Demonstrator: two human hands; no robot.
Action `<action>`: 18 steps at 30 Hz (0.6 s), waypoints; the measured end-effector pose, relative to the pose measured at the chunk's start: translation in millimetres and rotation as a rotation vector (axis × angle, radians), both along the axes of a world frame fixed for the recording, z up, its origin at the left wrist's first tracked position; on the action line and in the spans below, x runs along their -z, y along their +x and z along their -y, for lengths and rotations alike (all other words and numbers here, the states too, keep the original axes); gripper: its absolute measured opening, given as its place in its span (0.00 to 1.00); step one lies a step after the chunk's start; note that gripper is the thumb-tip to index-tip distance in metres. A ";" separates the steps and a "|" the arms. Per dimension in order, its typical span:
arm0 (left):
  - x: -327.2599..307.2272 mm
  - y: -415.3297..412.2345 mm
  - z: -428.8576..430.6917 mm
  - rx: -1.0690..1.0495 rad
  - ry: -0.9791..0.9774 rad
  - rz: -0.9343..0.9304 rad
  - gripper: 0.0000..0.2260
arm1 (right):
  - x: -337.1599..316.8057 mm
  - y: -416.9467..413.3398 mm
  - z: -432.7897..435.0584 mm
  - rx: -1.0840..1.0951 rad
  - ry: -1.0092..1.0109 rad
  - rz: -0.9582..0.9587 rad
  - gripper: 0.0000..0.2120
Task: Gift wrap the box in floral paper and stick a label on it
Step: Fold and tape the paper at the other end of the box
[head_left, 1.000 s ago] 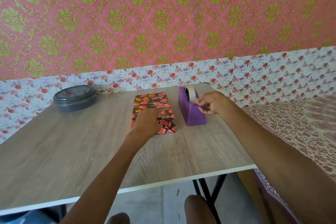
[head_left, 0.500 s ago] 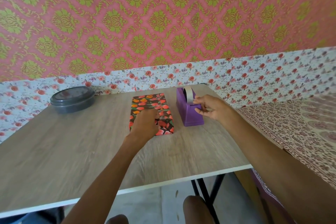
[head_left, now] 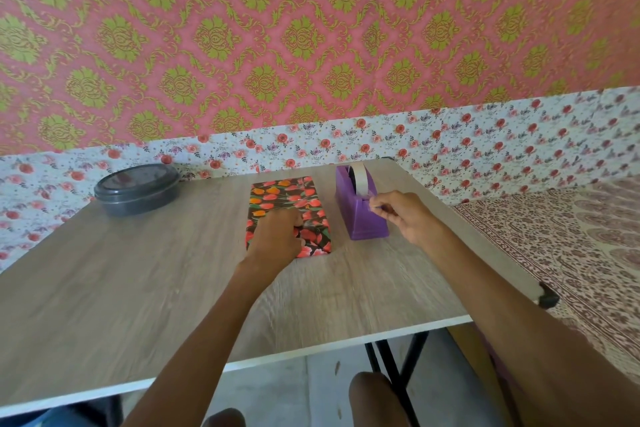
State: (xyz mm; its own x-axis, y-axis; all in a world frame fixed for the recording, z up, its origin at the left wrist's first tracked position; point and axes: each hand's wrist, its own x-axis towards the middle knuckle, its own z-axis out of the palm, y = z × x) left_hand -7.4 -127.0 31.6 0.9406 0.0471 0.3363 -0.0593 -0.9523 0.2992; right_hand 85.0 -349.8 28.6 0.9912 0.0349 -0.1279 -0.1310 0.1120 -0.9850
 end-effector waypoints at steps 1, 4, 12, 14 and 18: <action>0.0 0.3 0.1 0.000 -0.002 -0.003 0.12 | 0.8 -0.8 0.8 0.000 -0.013 0.009 0.06; -0.4 1.4 -0.5 -0.001 -0.004 -0.017 0.12 | 2.4 0.5 1.3 0.020 -0.099 0.004 0.13; 0.0 3.2 -1.8 -0.006 0.025 -0.019 0.10 | 3.8 -4.3 0.7 0.146 -0.455 0.113 0.08; 0.8 5.0 -3.0 -0.007 0.024 -0.015 0.09 | 3.4 -6.1 1.7 0.153 -0.503 0.138 0.08; 1.1 8.8 -9.1 0.025 0.019 -0.012 0.08 | 4.5 -17.7 2.9 0.187 -0.707 0.334 0.04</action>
